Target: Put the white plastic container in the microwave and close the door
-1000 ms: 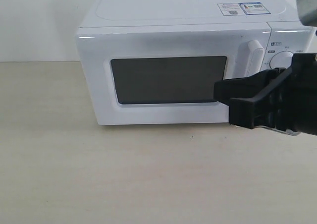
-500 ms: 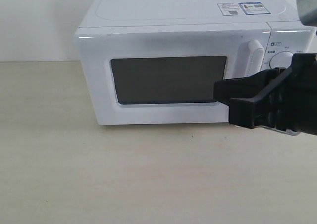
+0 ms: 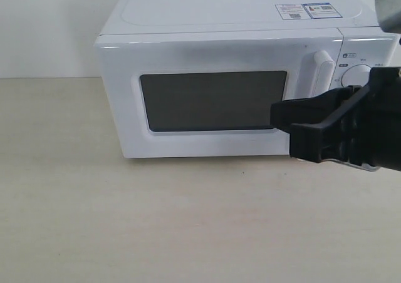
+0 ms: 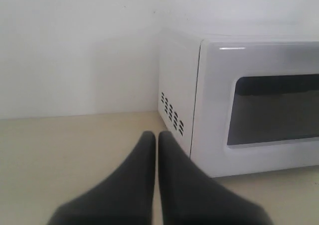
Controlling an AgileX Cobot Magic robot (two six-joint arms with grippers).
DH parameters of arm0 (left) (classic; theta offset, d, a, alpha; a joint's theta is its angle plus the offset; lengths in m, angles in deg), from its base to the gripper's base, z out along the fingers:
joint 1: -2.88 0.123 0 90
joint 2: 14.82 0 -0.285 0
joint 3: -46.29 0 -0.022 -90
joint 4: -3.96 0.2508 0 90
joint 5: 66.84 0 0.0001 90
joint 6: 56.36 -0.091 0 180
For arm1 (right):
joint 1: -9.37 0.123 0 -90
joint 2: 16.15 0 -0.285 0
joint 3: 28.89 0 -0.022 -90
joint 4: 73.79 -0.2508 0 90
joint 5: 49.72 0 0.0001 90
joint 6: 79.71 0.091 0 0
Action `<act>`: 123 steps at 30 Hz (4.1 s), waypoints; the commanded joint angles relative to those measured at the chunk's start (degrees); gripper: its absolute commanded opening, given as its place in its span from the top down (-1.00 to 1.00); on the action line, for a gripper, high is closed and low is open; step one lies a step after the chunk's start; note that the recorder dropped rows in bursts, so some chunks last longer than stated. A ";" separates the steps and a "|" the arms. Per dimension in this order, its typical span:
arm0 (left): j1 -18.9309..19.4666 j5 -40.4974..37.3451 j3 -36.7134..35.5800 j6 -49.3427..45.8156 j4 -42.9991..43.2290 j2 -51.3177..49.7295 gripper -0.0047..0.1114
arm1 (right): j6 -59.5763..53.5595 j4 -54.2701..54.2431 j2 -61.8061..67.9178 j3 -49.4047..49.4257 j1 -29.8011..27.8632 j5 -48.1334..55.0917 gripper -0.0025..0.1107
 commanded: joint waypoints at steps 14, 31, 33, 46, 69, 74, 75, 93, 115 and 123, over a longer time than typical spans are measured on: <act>0.20 -9.47 -0.75 18.14 17.72 0.13 0.85 | -0.36 0.29 -0.44 0.01 -0.12 -0.45 0.96; 0.08 -12.87 -0.75 27.82 17.47 0.13 0.85 | -0.36 0.29 -0.44 0.01 -0.12 -0.45 0.96; 0.08 -12.87 -0.75 27.82 17.47 0.13 0.85 | -0.36 0.29 -0.44 0.01 -0.12 -0.45 0.96; 0.08 -12.87 -0.75 27.70 17.47 0.13 0.85 | -0.20 0.29 -0.44 0.01 -0.12 -0.45 0.96; 0.08 -12.87 -0.75 27.47 17.47 0.13 0.85 | -4.81 2.09 -28.92 15.02 -15.24 -2.93 0.96; 0.08 -12.87 -0.75 27.47 17.47 0.13 0.85 | -4.81 2.09 -44.16 22.04 -21.09 -5.01 0.96; 0.08 -12.87 -0.75 27.47 17.47 0.13 0.85 | -4.81 2.09 -46.73 23.02 -21.92 -5.01 0.96; 0.08 -12.52 -0.75 27.53 17.61 0.13 0.85 | -4.94 2.96 -51.68 31.87 -23.71 -8.50 0.96; 0.08 -12.52 -0.75 27.53 17.61 0.13 0.85 | 42.04 55.53 -51.68 31.87 -23.71 12.17 0.96; 0.08 -12.52 -0.75 27.53 17.61 0.13 0.85 | 41.94 55.53 -51.68 31.87 -26.82 12.17 0.96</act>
